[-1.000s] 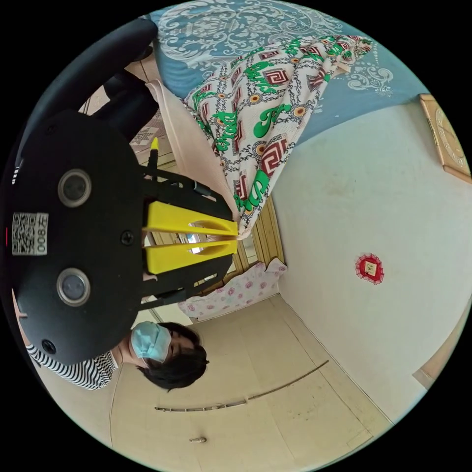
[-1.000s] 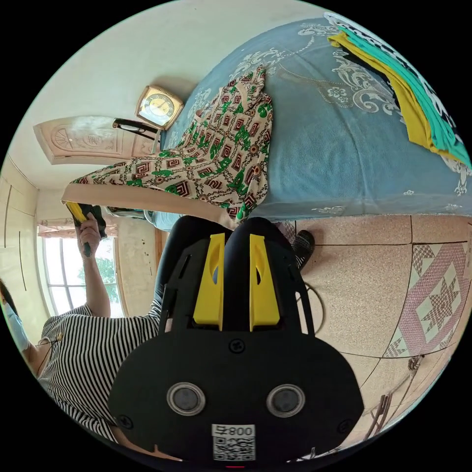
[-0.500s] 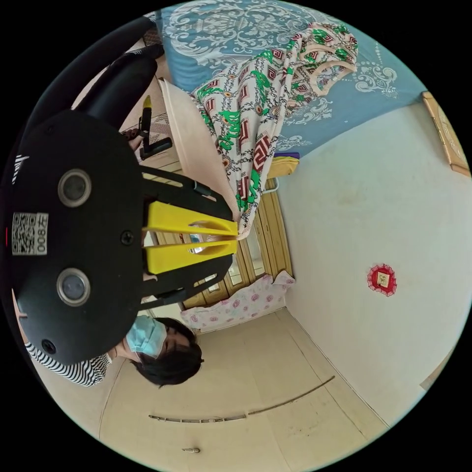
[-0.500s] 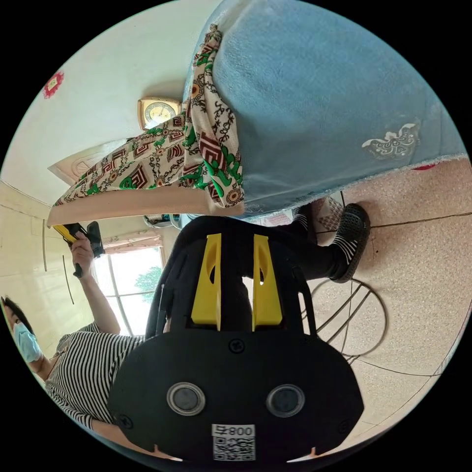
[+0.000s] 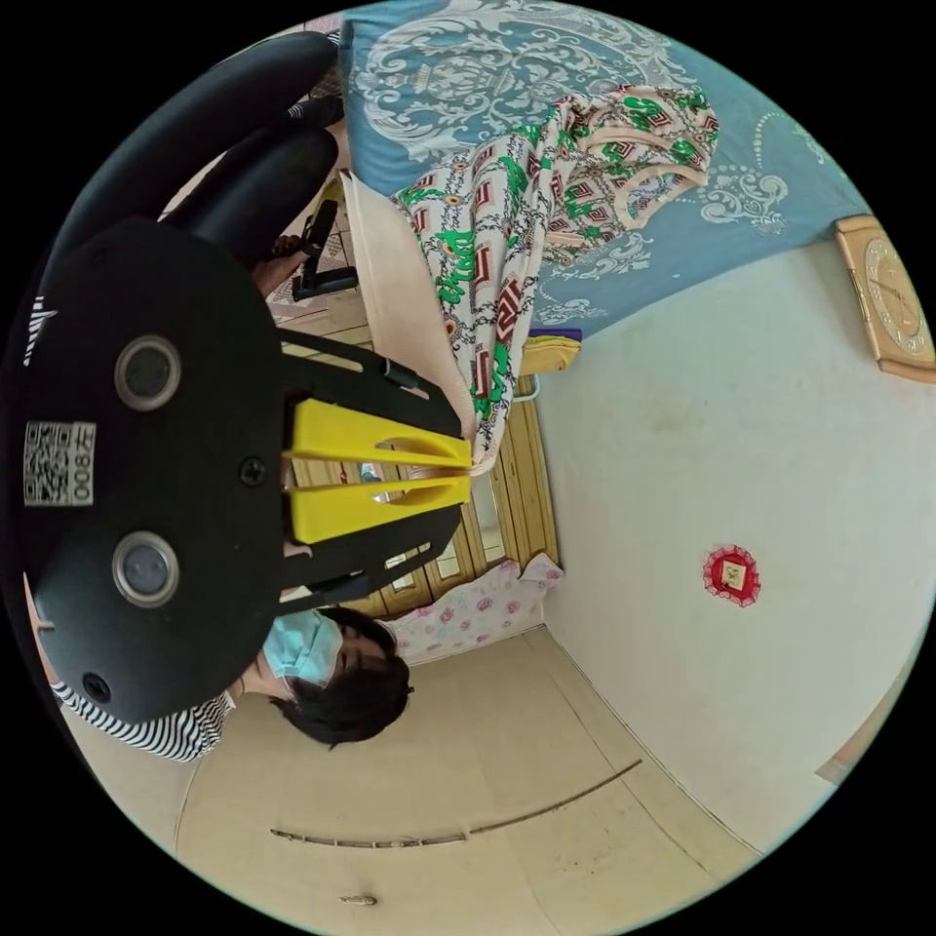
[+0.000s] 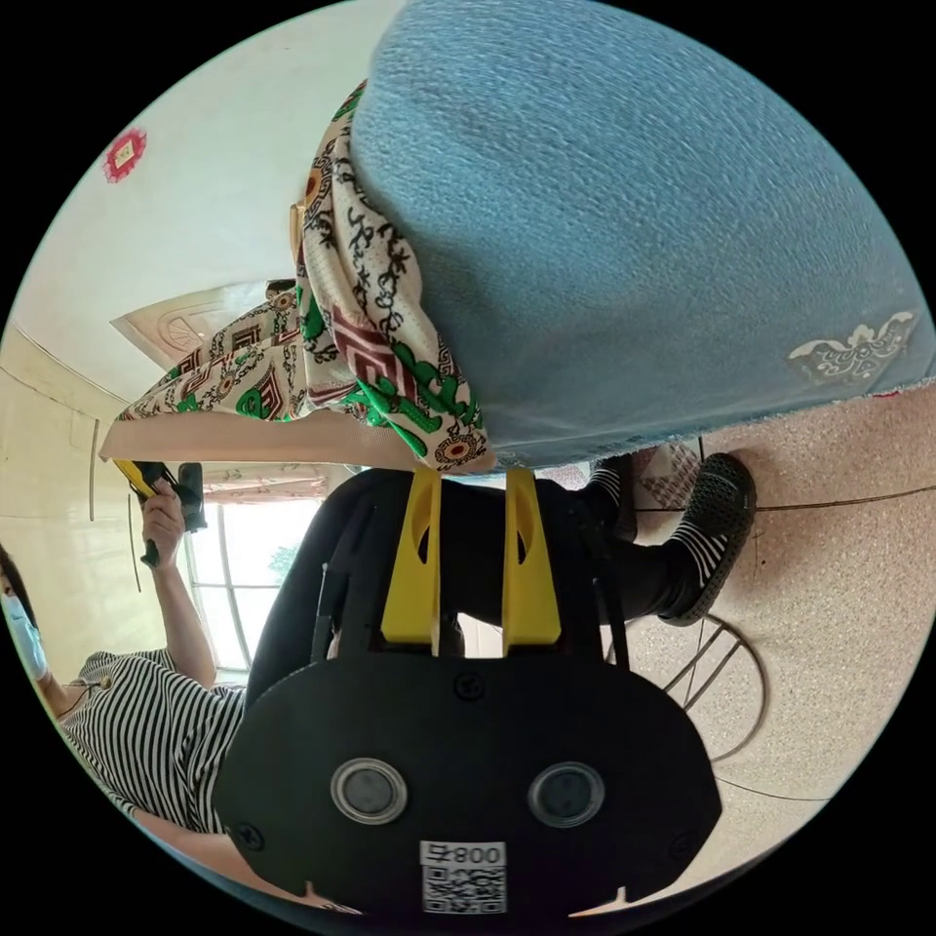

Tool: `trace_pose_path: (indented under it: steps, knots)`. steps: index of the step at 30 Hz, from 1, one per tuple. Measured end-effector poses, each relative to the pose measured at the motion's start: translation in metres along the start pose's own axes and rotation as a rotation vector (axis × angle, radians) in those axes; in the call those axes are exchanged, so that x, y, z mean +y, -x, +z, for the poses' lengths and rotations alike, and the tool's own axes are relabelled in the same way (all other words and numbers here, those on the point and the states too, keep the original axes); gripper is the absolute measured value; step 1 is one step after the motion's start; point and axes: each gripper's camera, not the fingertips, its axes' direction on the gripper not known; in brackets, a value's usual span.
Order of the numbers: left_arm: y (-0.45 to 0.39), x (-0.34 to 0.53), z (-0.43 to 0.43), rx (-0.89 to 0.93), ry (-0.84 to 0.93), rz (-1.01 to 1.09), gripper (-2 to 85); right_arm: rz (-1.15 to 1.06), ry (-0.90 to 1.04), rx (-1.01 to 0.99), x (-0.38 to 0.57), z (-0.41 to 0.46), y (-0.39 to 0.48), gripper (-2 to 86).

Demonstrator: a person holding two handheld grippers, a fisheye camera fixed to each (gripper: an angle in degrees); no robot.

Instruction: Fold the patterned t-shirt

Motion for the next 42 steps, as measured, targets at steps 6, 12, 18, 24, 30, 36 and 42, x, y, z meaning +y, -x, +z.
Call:
trace_pose_path:
  steps: [6, 12, 18, 24, 30, 36, 42]
  knots:
    - [0.009, 0.007, -0.014, -0.027, -0.040, -0.021, 1.6, -0.017, -0.026, -0.024, 0.001, 0.003, -0.001, 1.9]
    - [0.019, 0.022, -0.034, -0.054, -0.068, -0.040, 1.7, -0.052, -0.069, -0.061, 0.018, -0.028, 0.009, 0.4]
    - [0.029, 0.047, -0.065, -0.068, -0.123, -0.062, 1.7, -0.105, -0.077, -0.006, 0.043, -0.065, 0.026, 1.9]
    - [0.040, 0.066, -0.080, -0.065, -0.132, -0.074, 1.7, -0.067, 0.019, 0.139, 0.037, -0.021, 0.009, 8.7]
    - [0.054, 0.077, -0.085, -0.074, -0.126, -0.077, 1.7, -0.095, 0.001, 0.117, 0.025, 0.012, 0.014, 9.3]
    - [0.074, 0.087, -0.093, -0.094, -0.132, -0.102, 1.6, -0.111, -0.019, 0.115, 0.008, 0.030, 0.021, 7.5]
    - [0.092, 0.096, -0.109, -0.133, -0.146, -0.118, 1.8, -0.138, 0.017, 0.096, 0.007, 0.037, 0.033, 2.9]
